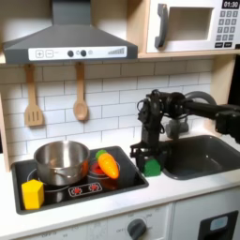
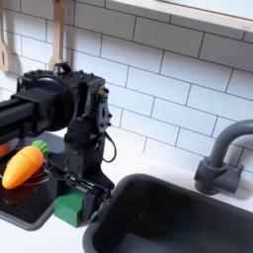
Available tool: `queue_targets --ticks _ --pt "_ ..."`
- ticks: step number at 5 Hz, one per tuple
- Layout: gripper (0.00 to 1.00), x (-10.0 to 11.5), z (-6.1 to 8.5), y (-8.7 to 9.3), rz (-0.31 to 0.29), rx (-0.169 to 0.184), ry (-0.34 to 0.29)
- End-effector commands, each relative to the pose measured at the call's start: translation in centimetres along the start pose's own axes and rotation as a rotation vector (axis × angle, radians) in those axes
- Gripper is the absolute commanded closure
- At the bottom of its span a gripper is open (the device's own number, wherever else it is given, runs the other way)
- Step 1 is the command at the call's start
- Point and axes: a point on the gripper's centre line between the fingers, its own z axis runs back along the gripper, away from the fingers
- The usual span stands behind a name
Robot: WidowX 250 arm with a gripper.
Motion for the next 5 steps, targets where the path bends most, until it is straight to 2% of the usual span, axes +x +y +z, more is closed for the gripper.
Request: queue_targets --ticks 1,2,3,4,5 --pt "1.0 -0.5 1.6 -0.2 0.011 -0.017 -0.026" --pt "1.0 -0.8 2.5 -0.4 0.005 -0.015 -0.037" --pt "1.0 -0.8 2.8 -0.4 -0.008 0.028 -0.051" --pt "1.0 -0.6 3.4 0.0 -0.014 0.127 -0.069" --pt "1.0 -0.3 3.2 -0.5 -0.036 0.15 -0.072"
